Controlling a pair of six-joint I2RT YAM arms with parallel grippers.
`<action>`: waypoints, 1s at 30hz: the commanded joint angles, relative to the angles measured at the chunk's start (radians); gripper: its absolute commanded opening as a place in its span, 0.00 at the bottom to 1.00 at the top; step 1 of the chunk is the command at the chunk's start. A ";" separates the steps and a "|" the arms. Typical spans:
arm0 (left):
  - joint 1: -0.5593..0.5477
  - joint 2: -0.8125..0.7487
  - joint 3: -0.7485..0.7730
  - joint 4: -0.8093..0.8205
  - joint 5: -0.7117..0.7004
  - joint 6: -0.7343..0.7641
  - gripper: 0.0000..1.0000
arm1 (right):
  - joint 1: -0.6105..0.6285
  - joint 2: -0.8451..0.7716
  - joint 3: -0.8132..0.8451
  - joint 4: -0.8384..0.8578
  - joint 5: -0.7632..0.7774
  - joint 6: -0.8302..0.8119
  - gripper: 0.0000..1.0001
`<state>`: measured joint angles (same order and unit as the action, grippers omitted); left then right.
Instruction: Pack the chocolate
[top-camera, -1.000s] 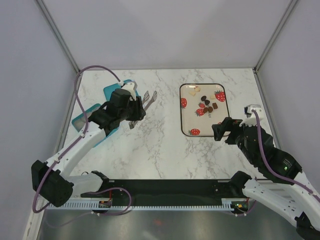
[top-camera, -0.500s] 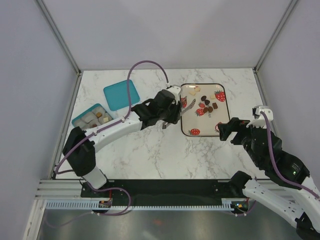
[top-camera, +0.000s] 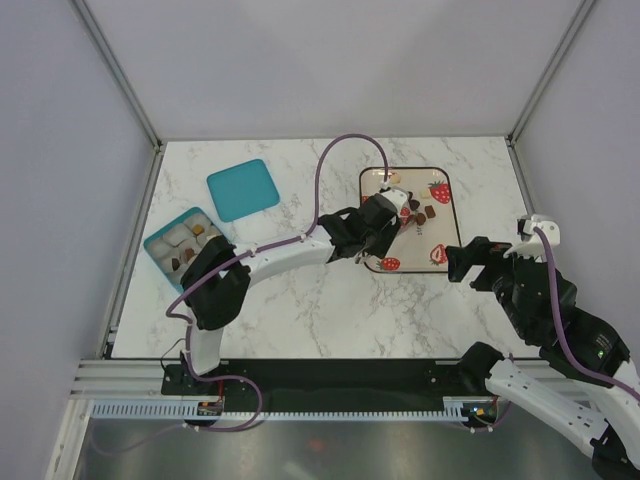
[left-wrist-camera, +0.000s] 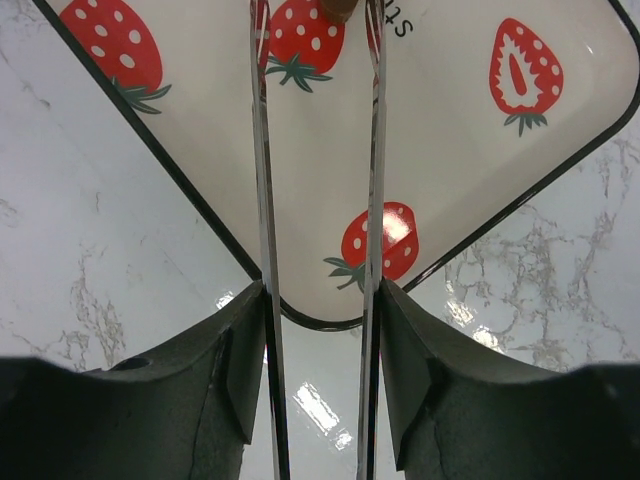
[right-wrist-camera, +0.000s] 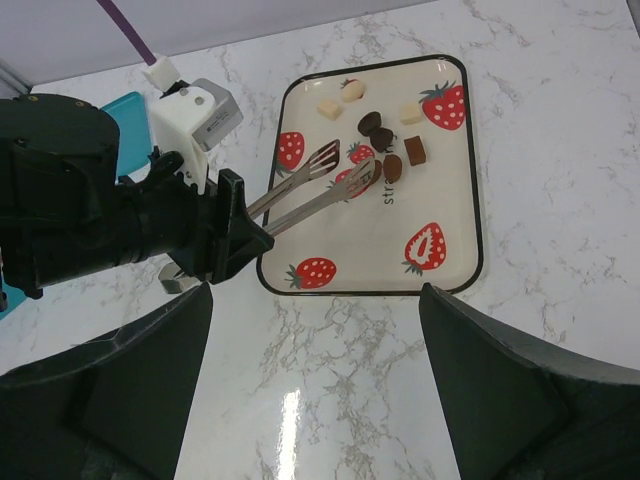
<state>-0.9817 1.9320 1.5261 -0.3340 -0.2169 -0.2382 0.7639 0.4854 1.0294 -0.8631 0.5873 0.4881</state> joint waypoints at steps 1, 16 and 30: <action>-0.012 0.028 0.062 0.062 -0.047 0.053 0.54 | 0.006 -0.010 0.031 -0.005 0.040 -0.020 0.93; -0.025 0.120 0.094 0.067 -0.042 0.042 0.54 | 0.006 -0.007 0.023 -0.004 0.080 -0.042 0.93; -0.026 0.107 0.108 -0.010 -0.065 0.013 0.46 | 0.006 -0.004 0.018 -0.002 0.069 -0.014 0.93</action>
<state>-1.0012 2.0834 1.6112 -0.3435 -0.2356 -0.2230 0.7639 0.4828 1.0309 -0.8738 0.6510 0.4667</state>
